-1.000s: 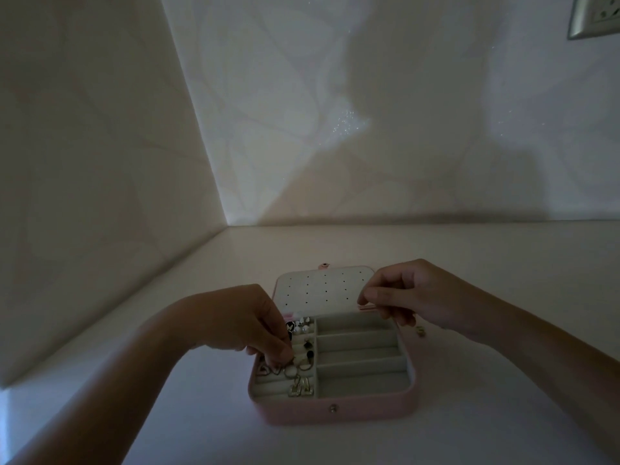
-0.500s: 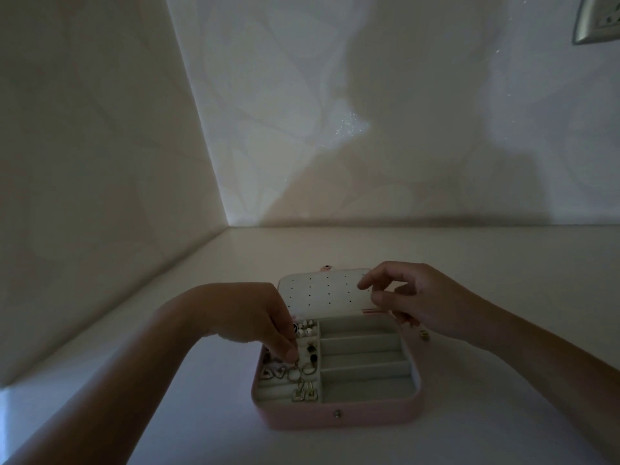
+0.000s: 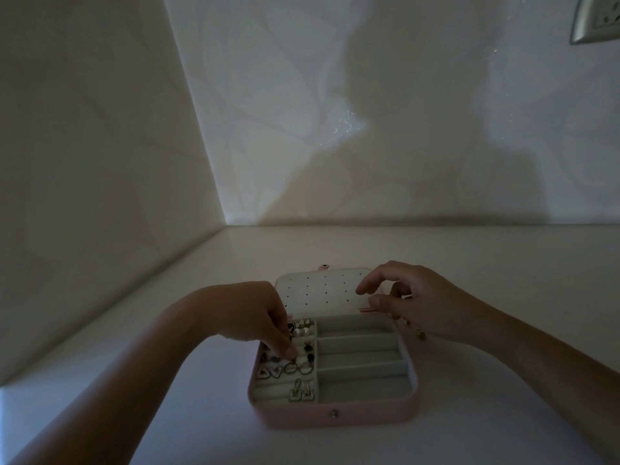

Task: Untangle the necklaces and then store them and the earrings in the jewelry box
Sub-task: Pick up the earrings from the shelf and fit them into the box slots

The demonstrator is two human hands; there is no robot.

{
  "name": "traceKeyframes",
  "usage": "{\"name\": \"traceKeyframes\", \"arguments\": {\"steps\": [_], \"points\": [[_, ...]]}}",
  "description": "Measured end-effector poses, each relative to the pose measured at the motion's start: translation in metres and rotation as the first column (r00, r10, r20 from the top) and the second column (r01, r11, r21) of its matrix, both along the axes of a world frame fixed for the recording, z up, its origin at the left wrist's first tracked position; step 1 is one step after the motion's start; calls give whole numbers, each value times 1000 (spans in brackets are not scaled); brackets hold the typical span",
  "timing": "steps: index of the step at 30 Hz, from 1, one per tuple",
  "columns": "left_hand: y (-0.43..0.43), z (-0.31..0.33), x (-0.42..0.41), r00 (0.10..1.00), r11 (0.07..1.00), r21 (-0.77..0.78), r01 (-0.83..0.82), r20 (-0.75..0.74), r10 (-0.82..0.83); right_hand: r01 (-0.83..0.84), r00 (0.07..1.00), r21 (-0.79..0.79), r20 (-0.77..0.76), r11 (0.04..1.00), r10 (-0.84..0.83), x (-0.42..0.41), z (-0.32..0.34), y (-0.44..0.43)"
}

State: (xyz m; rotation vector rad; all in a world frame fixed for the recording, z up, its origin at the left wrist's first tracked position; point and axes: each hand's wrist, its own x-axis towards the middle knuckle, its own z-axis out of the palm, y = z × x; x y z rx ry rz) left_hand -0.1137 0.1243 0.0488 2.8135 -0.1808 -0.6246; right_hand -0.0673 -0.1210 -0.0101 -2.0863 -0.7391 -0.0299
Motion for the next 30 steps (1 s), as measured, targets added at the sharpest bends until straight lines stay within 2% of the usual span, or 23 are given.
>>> {"name": "traceKeyframes", "arguments": {"steps": [5,9,11,13,16,20,22,25,27,30], "points": [[-3,0,-1,998,1000,-7,13,68,-12,12,1000,-7,12,1000,-12,0,2,0],[-14,1,1,980,989,-141,50,200,-21,68,998,-10,-6,998,-68,3,18,-11],[-23,-1,2,958,961,-256,102,286,-25,158,987,-134,26,978,-155,6,25,-22],[-35,-4,1,934,929,-321,182,351,-61,276,961,-288,96,917,-260,9,26,-34],[-50,-13,-2,911,911,-270,313,358,-207,356,934,-422,188,834,-304,11,26,-42],[-55,-23,-6,910,912,-140,385,221,-350,396,917,-536,187,745,-353,14,31,-53],[-52,-24,-6,903,905,-131,405,211,-374,387,921,-520,192,761,-338,16,32,-56],[-52,-24,-7,902,905,-108,411,193,-387,215,977,-475,108,853,-186,13,28,-47],[-54,-24,-7,899,906,-96,412,208,-386,148,989,-521,78,841,-125,10,26,-41],[-57,-26,-6,891,905,-84,416,239,-387,229,973,-535,116,813,-197,14,27,-47]]}}
